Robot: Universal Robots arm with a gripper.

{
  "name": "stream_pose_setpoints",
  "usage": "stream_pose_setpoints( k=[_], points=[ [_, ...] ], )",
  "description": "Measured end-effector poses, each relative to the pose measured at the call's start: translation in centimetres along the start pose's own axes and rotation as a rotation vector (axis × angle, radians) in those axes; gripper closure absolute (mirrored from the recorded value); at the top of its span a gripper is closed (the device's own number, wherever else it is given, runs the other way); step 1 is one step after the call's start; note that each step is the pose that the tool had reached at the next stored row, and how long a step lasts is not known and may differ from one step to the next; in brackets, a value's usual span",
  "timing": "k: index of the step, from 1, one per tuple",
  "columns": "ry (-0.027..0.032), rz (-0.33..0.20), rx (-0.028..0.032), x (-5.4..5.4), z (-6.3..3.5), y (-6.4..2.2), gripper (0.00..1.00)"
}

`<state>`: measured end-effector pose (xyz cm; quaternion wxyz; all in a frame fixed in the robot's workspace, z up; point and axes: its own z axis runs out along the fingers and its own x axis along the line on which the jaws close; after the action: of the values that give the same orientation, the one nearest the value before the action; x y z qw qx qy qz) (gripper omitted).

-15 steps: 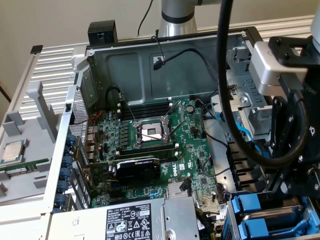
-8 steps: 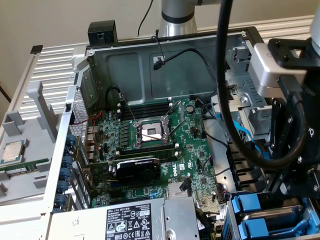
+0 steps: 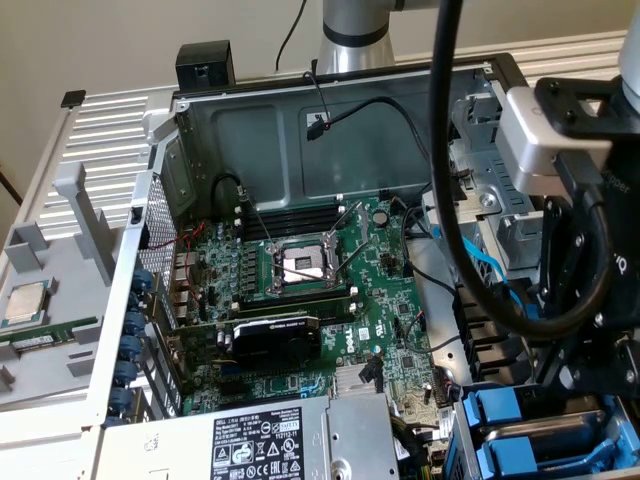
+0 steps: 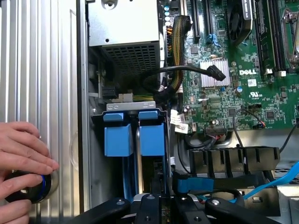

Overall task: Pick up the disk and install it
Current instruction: 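Insert the first disk wire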

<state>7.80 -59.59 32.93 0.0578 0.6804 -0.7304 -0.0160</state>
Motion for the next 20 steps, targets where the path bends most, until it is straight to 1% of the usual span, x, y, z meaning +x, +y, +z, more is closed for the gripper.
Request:
stream_pose_setpoints(
  k=[3,4,5,6,13,16,18,20],
  points=[
    [-0.0004,0.0,0.0004,0.0,-0.01,0.01,0.82],
    [0.0003,0.0,0.0003,0.0,-0.09,0.02,0.82],
    [0.0019,0.0,0.0003,0.0,-0.2,0.03,0.75],
    [0.0029,0.0,0.0003,0.0,-0.32,0.05,0.75],
    [0.015,0.003,0.0011,0.0,-1.5,0.17,0.75],
    [0.0214,0.004,0.0016,0.0,-2.37,0.26,0.75],
    [0.0234,0.004,0.0017,0.1,-3.22,0.35,0.75],
    [0.0268,0.005,0.002,0.1,-4.07,0.43,0.75]
  ],
)
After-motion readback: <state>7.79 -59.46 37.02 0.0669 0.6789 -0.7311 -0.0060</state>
